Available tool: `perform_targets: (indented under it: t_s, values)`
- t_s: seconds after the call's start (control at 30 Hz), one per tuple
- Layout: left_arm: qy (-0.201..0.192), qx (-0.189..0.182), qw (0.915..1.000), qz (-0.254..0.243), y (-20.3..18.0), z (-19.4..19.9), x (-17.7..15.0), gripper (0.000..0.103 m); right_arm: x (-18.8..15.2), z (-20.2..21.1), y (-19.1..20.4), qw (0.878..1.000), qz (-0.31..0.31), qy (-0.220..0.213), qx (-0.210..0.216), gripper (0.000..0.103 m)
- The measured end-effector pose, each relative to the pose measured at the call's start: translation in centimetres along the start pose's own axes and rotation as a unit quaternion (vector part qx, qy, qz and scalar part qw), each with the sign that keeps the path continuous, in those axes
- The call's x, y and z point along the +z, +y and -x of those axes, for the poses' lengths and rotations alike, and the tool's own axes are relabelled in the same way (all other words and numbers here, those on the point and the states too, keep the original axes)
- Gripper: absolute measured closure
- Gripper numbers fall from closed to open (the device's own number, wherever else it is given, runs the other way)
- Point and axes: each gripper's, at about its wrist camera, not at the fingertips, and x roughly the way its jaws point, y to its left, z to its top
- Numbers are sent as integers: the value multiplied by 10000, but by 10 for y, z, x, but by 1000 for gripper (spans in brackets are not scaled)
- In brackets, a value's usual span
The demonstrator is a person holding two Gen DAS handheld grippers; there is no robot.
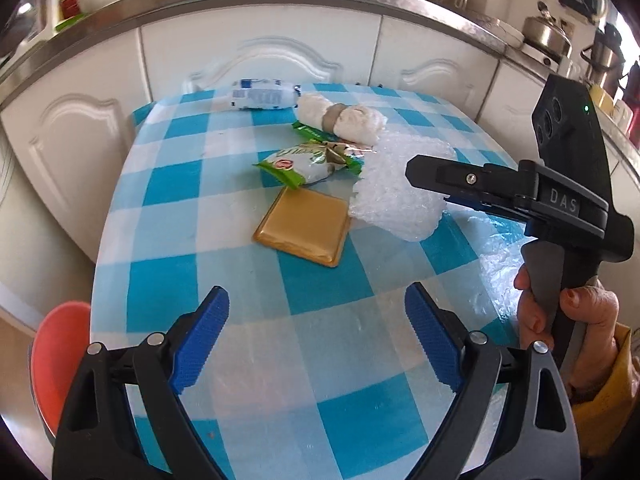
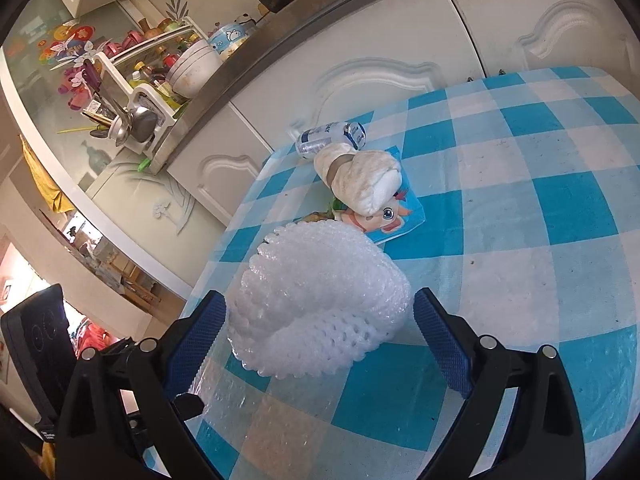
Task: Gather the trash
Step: 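Grasp the bubble wrap with the right tool while the left tool approaches the tan pad, then grasp the tan square pad with the left tool and lift it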
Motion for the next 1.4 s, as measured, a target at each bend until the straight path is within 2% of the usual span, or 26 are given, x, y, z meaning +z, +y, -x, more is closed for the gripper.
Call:
perform_targets:
  t_s: [0.2,0.4,0.7,0.8,0.87,0.93,0.97,1.23,1.4]
  values:
    - [263,70,9988,-395,-1,-31,21,13,0,-1,-2,9999,-32,44,89,9]
    - [419,-9,9982,-420,4,-49,31,13,2,-3,-5,9998,-130,101,145,9]
    - [370,9,9981,-496,4,-62,38,13,1,-5,-2,9995,-41,195,248,9]
    - [321,114,9978,-567,0,-63,38,16,0,-5,2,9995,66,188,248,9]
    - [280,213,9976,-593,-1,-63,38,24,0,-5,3,9995,94,175,244,9]
    - [216,275,9980,-523,0,-62,38,32,0,-5,3,9995,90,166,250,13]
    - [192,302,9982,-485,0,-62,38,36,0,-6,3,9995,87,184,255,20]
    - [127,398,9986,-337,0,-62,38,38,1,-9,3,9995,92,243,177,29]
    - [96,399,9991,-120,3,-60,38,39,1,-10,1,9996,40,258,102,42]
